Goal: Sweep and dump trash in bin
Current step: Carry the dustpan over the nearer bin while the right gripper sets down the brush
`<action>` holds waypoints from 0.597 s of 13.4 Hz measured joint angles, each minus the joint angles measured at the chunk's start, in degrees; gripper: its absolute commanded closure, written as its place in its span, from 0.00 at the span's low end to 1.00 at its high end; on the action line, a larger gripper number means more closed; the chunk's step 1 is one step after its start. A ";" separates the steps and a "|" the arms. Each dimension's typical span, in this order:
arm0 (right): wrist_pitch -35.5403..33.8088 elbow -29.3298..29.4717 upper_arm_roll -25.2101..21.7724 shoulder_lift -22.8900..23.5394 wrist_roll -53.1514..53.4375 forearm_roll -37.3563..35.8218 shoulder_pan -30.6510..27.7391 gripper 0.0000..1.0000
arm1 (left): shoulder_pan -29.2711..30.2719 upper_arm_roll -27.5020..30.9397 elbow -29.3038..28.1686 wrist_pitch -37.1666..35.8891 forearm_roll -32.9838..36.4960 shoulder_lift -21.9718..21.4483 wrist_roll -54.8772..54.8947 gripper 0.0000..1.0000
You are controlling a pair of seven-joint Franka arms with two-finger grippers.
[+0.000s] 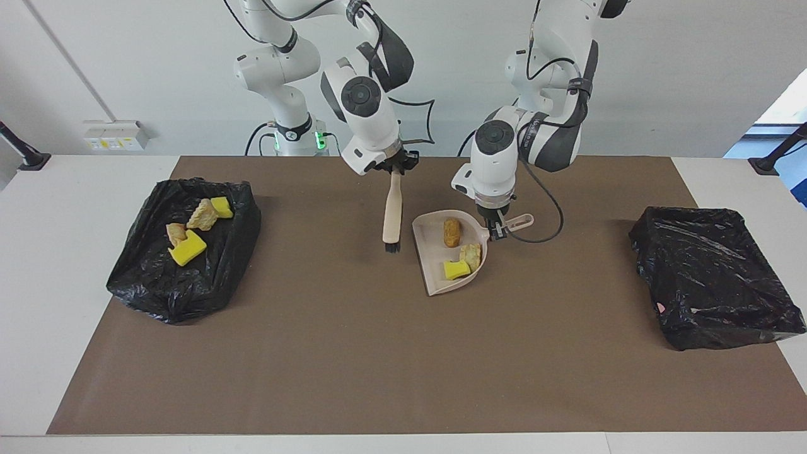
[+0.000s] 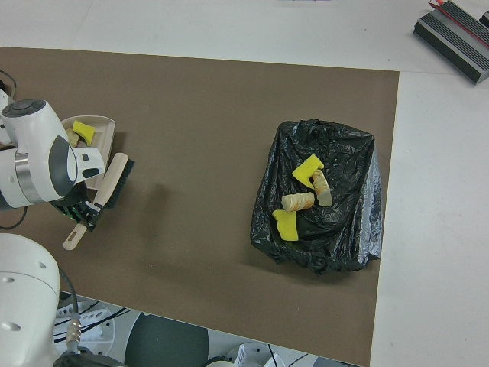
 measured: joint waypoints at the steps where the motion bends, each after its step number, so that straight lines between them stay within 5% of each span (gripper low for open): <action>1: 0.79 -1.82 0.07 -1.05 0.02 0.00 1.07 1.00 | 0.05 1.66 -0.01 -0.10 0.00 -1.26 2.59 1.00; 8: 11.54 -11.94 0.17 -2.12 2.50 0.01 8.02 1.00 | 0.51 12.86 0.03 -1.83 -0.16 -5.65 14.95 1.00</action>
